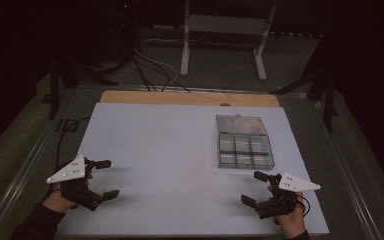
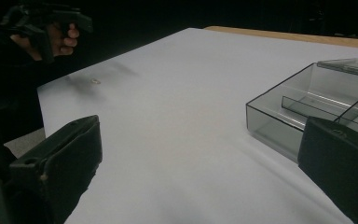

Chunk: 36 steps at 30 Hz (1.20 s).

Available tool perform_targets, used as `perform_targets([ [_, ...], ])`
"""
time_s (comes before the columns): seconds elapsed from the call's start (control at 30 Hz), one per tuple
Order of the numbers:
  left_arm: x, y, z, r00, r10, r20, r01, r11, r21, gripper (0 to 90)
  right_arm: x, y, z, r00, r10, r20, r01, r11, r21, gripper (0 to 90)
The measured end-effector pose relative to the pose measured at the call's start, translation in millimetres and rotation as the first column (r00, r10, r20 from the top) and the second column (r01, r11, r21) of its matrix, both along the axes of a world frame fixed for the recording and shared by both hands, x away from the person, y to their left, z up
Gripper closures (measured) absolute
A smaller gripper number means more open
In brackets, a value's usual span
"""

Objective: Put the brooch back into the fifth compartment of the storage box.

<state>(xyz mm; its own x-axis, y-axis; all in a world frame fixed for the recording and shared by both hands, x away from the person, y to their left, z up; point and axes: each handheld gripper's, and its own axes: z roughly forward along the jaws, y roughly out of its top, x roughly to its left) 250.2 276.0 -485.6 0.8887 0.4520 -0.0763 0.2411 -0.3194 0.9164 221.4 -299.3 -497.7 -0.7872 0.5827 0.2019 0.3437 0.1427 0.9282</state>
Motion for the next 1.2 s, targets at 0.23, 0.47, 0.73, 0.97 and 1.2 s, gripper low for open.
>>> perform_targets([
  [0.23, 5.4, 17.6, -12.2, 0.9958, 0.078, -0.048, -0.076, 0.9963, 0.039, 1.5, -0.1, -1.0, 0.1, 1.0000, -0.002, -0.010, 0.002, 1.000, 0.005, 0.0],
  [0.47, 6.1, 26.6, -27.0, 0.9908, 0.045, -0.127, -0.033, 0.9947, 0.098, 2.1, -0.2, -2.1, 0.2, 0.9999, -0.007, -0.009, 0.007, 1.000, 0.004, 0.0],
  [0.73, 8.0, 28.8, -42.2, 0.9763, 0.032, -0.214, 0.004, 0.9862, 0.165, 5.6, 0.3, -3.4, -0.1, 0.9999, -0.009, -0.010, 0.010, 1.000, 0.010, 0.0],
  [0.97, 6.5, 25.9, -42.5, 0.9800, 0.032, -0.197, 0.010, 0.9776, 0.210, 16.8, -0.3, -3.8, 0.3, 0.9999, -0.009, -0.009, 0.009, 1.000, 0.010, 0.0],
  [1.2, 5.3, 23.5, -43.0, 0.9840, 0.038, -0.174, 0.006, 0.9681, 0.250, 27.2, -0.4, -4.5, 0.2, 0.9999, -0.011, -0.013, 0.011, 1.000, 0.014, 0.0],
])
